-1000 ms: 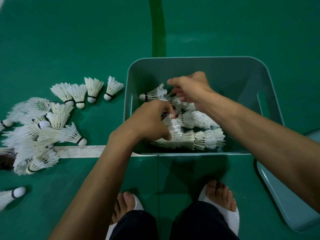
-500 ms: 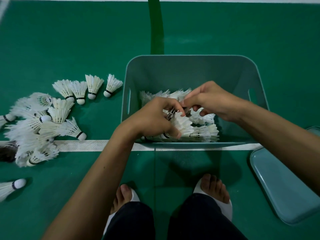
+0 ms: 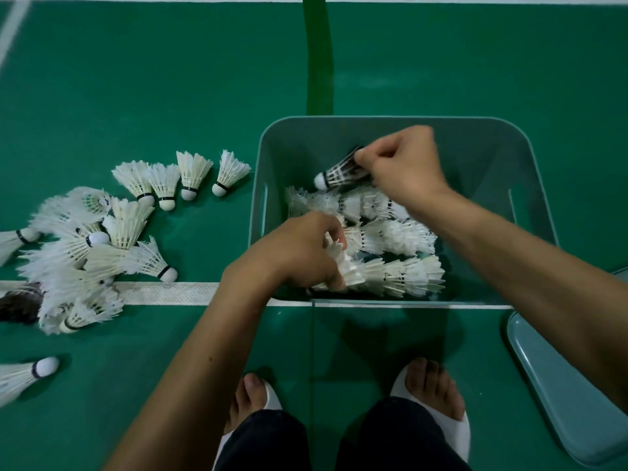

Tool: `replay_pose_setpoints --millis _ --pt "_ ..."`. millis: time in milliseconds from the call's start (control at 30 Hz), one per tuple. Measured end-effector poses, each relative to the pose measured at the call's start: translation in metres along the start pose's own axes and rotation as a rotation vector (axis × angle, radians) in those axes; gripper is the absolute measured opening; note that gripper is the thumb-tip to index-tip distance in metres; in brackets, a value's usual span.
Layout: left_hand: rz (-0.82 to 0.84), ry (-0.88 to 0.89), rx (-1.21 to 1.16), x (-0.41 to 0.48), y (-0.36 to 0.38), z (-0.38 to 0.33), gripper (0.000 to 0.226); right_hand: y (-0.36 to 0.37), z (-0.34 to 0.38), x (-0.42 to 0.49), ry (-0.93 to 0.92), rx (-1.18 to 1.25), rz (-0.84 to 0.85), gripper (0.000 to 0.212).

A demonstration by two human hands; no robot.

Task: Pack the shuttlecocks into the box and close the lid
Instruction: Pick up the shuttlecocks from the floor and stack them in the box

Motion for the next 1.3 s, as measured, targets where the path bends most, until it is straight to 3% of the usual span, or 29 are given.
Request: replay_pose_setpoints --millis 167,267,333,433,500,700,833,1000,1200,1300 --pt "0.072 -0.057 0.114 0.005 -0.002 0.005 0.059 0.063 -0.006 -0.004 -0.084 -0.228 0.278 0.023" --pt "0.096 -0.060 0.100 0.005 -0.002 0.005 0.063 0.077 -0.008 -0.002 -0.050 -0.323 0.435 0.040" --pt "0.093 -0.047 0.159 0.007 -0.001 0.003 0.066 0.081 -0.011 0.002 -0.066 -0.425 0.466 0.032" --pt "0.108 -0.035 0.233 0.010 -0.001 0.000 0.068 0.084 -0.015 0.005 -0.083 -0.498 0.429 0.011" --pt "0.094 -0.041 0.249 0.011 -0.003 0.000 0.066 0.079 -0.016 0.006 -0.002 -0.424 0.382 0.010" --pt "-0.159 -0.044 0.263 0.005 -0.014 -0.003 0.048 0.037 -0.024 0.002 0.434 0.204 -0.023 0.021" --pt "-0.196 -0.067 0.272 0.009 -0.012 -0.007 0.054 0.047 -0.030 -0.007 0.611 0.346 -0.049 0.025" --pt "-0.218 -0.148 0.224 0.016 -0.012 0.001 0.051 0.053 -0.035 -0.010 0.624 0.346 -0.037 0.023" --pt "-0.214 -0.133 0.204 0.018 -0.014 0.000 0.043 0.036 -0.039 -0.010 0.459 0.153 -0.229 0.021" --pt "-0.225 -0.119 0.225 0.018 -0.016 -0.005 0.045 0.042 -0.032 -0.011 0.444 0.159 -0.177 0.019"
Point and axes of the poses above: each hand's wrist, its own x-axis towards the middle knuckle, its own y-axis out of the palm, z = x × y, the point moved 5 cm from there along x, towards the middle knuckle, and after that the axes turned 15 degrees about x, right-handed, at the moved point
